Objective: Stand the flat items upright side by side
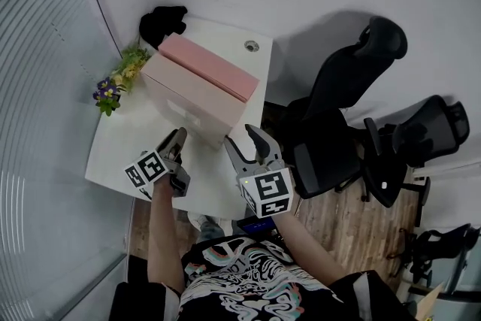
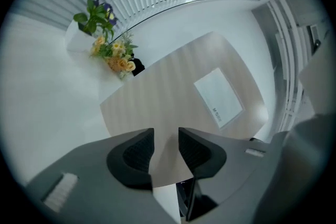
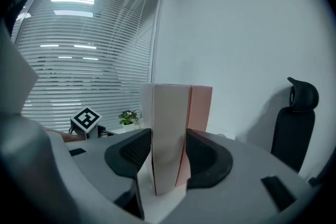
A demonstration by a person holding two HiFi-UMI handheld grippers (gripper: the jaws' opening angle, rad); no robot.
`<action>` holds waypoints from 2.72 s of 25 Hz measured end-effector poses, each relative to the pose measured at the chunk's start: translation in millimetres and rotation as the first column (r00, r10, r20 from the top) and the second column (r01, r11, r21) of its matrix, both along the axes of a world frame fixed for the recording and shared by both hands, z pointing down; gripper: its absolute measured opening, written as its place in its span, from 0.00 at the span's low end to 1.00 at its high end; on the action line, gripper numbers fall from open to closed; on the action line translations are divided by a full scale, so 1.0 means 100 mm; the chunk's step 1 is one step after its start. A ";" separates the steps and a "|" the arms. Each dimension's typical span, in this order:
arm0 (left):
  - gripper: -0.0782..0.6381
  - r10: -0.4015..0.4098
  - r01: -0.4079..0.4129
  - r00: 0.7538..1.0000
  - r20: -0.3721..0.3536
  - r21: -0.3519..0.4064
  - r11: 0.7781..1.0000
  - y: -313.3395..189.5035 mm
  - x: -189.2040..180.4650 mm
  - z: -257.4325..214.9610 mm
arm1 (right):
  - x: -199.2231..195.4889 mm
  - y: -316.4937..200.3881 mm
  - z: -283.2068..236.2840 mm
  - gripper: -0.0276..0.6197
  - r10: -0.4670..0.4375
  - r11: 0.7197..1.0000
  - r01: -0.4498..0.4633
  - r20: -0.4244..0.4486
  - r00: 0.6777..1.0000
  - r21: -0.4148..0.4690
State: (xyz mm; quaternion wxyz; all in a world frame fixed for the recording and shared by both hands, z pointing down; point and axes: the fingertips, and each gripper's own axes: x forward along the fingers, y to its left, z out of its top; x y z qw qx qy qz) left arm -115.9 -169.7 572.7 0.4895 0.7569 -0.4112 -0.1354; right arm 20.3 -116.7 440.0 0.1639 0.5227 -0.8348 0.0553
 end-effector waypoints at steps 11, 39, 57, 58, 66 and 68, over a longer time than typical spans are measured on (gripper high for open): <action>0.21 -0.065 -0.039 0.940 0.336 0.293 0.955 0.45 -0.01 -0.93 | 0.25 0.27 -0.10 0.07 0.095 0.995 -0.092 0.247 0.964 -0.022; 0.11 -0.311 0.053 0.830 0.463 0.489 0.871 1.63 0.71 -1.87 | 1.10 1.18 -0.37 0.05 0.003 0.999 -0.016 0.369 0.930 0.034; 0.11 -0.286 0.048 0.830 0.479 0.450 0.892 1.66 0.79 -1.75 | 1.25 1.25 -0.36 0.04 0.026 0.999 -0.036 0.356 0.934 0.022; 0.11 -0.288 0.048 0.828 0.481 0.450 0.891 1.66 0.79 -1.75 | 1.24 1.25 -0.36 0.04 0.026 0.999 -0.036 0.356 0.934 0.023; 0.11 -0.290 0.053 0.815 0.502 0.433 0.900 1.67 0.78 -1.72 | 1.31 1.24 -0.37 0.04 0.037 0.999 -0.047 0.370 0.928 0.019; 0.11 -0.286 0.052 0.816 0.502 0.429 0.902 1.67 0.79 -1.71 | 1.32 1.24 -0.37 0.04 0.036 0.999 -0.047 0.368 0.929 0.022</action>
